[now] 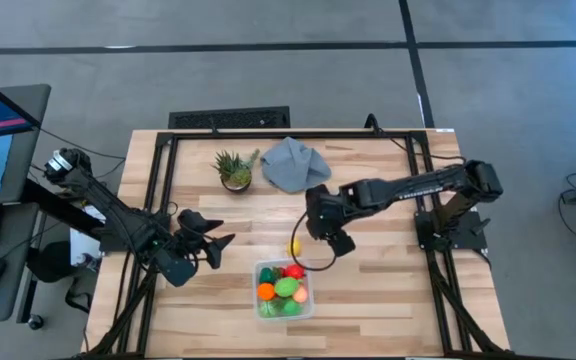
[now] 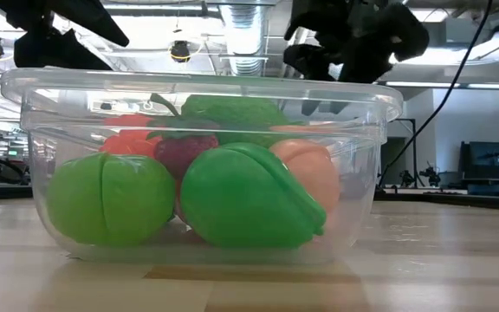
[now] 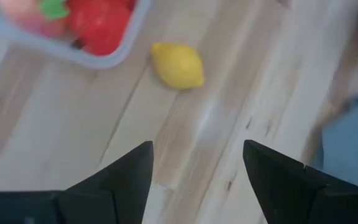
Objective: Pick and placing Produce into tupperware
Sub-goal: Put the lemon into the transparent bin
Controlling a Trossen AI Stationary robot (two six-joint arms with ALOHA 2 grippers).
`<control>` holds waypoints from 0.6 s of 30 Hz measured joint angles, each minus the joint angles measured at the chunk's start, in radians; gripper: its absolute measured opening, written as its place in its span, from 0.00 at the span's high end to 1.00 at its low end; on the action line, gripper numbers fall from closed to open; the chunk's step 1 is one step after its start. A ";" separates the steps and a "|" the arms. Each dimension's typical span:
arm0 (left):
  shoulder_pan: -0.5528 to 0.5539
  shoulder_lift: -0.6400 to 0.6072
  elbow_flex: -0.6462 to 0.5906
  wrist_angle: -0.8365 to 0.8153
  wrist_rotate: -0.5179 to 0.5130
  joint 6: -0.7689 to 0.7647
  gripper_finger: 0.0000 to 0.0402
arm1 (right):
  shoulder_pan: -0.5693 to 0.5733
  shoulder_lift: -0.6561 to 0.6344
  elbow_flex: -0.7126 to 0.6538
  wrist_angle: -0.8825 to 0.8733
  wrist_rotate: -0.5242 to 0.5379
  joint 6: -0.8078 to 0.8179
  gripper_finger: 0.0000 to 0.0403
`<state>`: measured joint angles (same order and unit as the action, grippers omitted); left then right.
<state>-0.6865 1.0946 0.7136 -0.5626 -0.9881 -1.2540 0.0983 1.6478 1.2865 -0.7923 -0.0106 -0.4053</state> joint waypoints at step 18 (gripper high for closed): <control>0.000 0.000 0.000 -0.005 -0.019 -0.038 0.31 | 0.000 0.076 0.000 0.181 -0.031 -0.461 0.33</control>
<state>-0.6865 1.0946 0.7136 -0.5676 -1.0070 -1.2922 0.0978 1.7237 1.2869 -0.6112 -0.0415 -0.8663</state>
